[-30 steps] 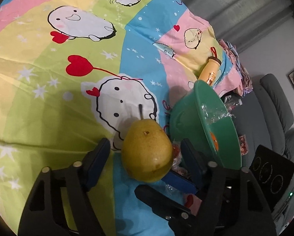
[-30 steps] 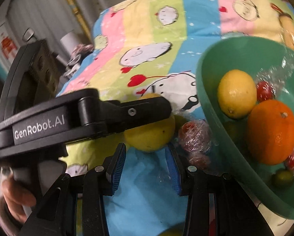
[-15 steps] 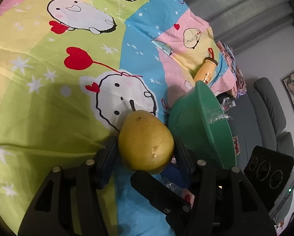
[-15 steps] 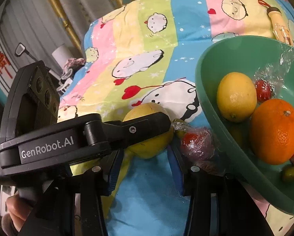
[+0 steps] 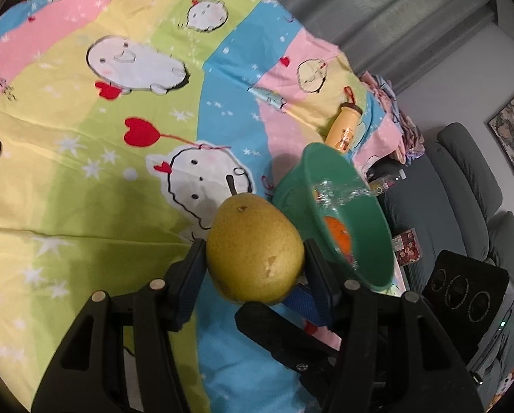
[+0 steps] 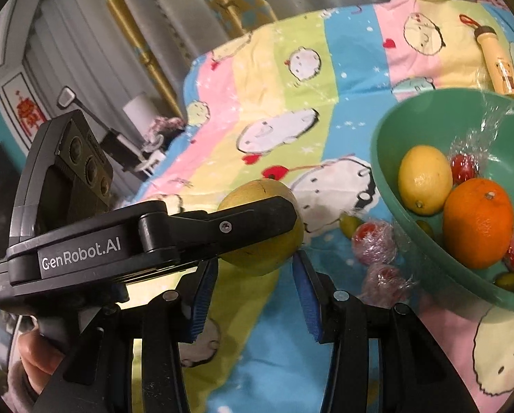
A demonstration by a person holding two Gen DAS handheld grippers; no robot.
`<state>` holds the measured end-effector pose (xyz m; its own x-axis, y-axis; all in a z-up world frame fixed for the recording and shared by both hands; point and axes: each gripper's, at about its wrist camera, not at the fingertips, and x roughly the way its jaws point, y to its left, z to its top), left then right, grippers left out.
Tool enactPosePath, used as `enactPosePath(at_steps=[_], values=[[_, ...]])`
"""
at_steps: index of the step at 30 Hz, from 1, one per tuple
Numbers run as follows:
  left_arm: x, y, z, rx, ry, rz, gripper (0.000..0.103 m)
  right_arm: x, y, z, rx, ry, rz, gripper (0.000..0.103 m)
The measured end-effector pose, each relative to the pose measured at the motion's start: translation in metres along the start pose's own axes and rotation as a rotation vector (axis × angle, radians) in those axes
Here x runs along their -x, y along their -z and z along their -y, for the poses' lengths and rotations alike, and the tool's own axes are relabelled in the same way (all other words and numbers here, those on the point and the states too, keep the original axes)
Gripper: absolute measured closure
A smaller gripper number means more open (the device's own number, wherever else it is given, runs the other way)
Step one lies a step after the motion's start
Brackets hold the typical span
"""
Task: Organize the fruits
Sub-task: 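Carry the pear with the left gripper over the basin and lower it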
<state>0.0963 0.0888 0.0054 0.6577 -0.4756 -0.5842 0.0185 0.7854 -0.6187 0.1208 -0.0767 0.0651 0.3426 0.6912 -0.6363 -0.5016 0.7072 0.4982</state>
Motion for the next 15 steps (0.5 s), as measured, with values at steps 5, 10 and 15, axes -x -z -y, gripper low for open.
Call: enactPosePath(at_steps=[5, 10, 15], values=[[0.016, -0.001, 0.024, -0.041, 0.015, 0.045, 0.047, 0.024, -0.004, -0.010, 0.024, -0.014, 0.056, 0.056], [0.024, 0.000, 0.051, -0.086, 0.033, 0.091, 0.047, 0.052, -0.010, -0.010, 0.051, -0.023, 0.109, 0.056], [0.021, 0.002, 0.082, -0.136, 0.017, 0.124, 0.047, 0.074, -0.017, 0.003, 0.055, -0.045, 0.134, 0.056]])
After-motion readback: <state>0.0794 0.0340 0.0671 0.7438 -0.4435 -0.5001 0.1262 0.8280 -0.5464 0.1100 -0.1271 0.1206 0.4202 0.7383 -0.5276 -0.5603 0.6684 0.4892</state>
